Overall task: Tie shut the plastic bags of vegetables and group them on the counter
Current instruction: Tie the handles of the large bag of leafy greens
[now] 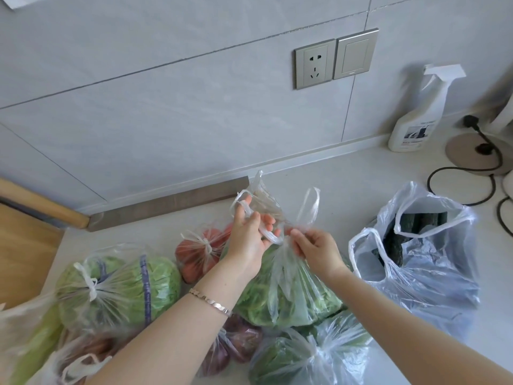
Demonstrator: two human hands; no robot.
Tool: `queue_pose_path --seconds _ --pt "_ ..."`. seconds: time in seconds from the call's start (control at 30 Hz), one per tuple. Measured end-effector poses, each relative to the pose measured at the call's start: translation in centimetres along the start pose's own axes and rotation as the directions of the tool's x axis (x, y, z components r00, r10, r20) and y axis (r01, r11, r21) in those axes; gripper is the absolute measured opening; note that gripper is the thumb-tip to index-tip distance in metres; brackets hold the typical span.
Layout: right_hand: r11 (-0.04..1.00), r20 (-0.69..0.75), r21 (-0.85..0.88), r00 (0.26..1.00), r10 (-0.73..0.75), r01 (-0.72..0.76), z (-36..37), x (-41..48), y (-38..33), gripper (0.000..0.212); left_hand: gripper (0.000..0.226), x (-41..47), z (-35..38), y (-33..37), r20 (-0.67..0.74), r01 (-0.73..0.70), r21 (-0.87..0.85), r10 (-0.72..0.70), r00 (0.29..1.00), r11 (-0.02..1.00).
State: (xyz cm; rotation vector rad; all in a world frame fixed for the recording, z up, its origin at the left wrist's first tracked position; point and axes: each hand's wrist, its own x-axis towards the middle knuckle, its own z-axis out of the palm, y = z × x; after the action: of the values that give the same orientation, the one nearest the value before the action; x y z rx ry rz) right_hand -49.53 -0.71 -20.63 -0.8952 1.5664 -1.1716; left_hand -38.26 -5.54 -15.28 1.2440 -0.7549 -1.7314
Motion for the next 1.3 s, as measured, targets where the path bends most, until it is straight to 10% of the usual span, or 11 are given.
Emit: queue_pose_path --seconds 0.17,0.37,0.6,0.77,0.93,1.17,1.3 --pt "0.996 0.058 0.093 0.998 -0.022 0.016 0.8 0.3 -1.9 0.036 0.038 -1.1 -0.4 -0.9 0.119 -0.251 0.225 0.229 0.966 0.942" --pt "0.836 0.371 -0.482 0.925 -0.076 0.262 0.5 0.2 -2.8 0.024 0.029 -0.9 0.8 0.5 0.443 -0.564 0.575 0.354 0.824 0.593" --pt "0.958 0.297 -0.265 0.954 -0.024 0.107 -1.0 0.0 -2.0 0.040 0.024 1.8 2.8 2.1 0.487 -0.420 0.788 -0.040 0.872 0.451" --pt "0.979 0.150 0.168 0.985 0.090 -0.115 -1.4 0.4 -0.8 0.031 0.036 0.7 0.5 0.0 0.563 -0.580 0.813 0.189 0.805 0.049" --pt "0.917 0.112 0.370 0.987 0.114 -0.148 -1.2 0.5 -0.9 0.015 0.027 0.6 -1.2 -1.7 0.529 -0.556 0.826 0.215 0.821 0.089" --pt "0.972 -0.069 0.221 0.993 0.096 -0.078 -0.8 0.6 -1.1 0.023 0.022 0.8 -0.8 -2.0 0.380 -0.403 0.879 0.136 0.915 0.255" --pt "0.996 -0.147 -0.043 0.986 -0.084 0.079 -0.5 0.5 -0.8 0.020 0.022 0.3 -0.2 -2.3 0.363 -0.379 0.923 0.171 0.916 0.066"
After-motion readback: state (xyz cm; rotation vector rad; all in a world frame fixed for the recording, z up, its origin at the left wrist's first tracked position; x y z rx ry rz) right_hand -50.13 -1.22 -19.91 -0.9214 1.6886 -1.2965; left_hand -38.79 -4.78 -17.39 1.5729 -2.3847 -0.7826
